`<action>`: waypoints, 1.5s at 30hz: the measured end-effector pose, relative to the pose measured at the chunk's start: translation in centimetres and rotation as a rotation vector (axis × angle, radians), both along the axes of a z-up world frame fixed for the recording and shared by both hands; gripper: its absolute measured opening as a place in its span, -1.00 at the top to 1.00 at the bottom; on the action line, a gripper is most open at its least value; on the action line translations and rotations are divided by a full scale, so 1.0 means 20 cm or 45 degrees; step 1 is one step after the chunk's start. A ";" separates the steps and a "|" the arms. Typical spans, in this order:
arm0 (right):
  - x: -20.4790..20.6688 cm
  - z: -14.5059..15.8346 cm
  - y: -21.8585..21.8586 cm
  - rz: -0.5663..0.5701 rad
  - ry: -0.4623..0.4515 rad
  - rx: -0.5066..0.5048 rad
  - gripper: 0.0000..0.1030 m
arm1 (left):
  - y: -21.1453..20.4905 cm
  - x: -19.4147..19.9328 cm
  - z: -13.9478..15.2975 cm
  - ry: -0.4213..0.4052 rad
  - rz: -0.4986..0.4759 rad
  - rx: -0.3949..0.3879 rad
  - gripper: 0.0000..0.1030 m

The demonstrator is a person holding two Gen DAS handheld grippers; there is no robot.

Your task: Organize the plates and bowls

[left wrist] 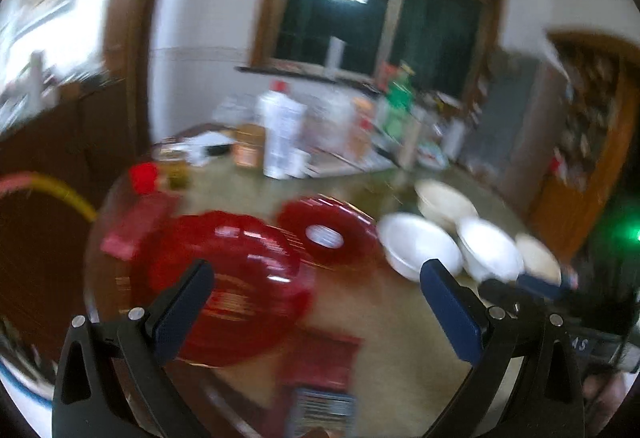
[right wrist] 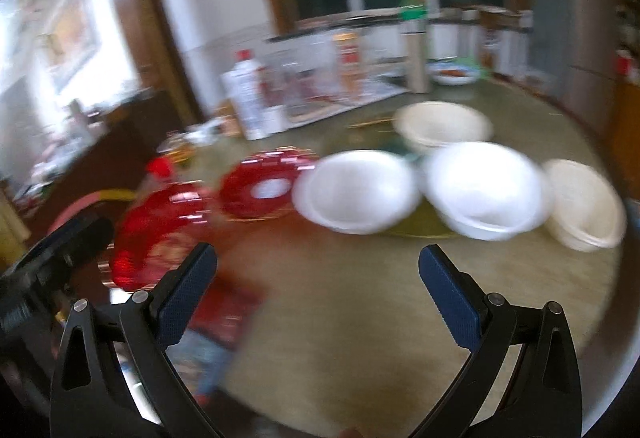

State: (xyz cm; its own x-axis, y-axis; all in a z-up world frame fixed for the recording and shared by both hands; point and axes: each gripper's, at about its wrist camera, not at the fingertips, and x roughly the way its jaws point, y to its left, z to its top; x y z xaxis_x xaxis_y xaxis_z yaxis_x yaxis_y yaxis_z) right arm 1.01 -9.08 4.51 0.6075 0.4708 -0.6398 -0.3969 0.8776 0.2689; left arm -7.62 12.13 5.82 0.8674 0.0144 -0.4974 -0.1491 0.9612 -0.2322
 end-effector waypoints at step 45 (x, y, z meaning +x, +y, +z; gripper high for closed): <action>0.40 -0.50 0.69 0.200 0.558 0.265 0.79 | 0.69 0.27 -0.47 0.425 0.391 -0.140 0.85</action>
State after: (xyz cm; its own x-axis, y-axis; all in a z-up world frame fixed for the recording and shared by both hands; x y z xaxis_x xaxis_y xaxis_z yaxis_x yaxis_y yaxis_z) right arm 8.91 4.73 -5.54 0.2145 0.6795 -0.7016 -0.3301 0.7265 0.6026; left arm -2.25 25.94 -3.63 0.6233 0.1770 -0.7617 -0.5070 0.8331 -0.2213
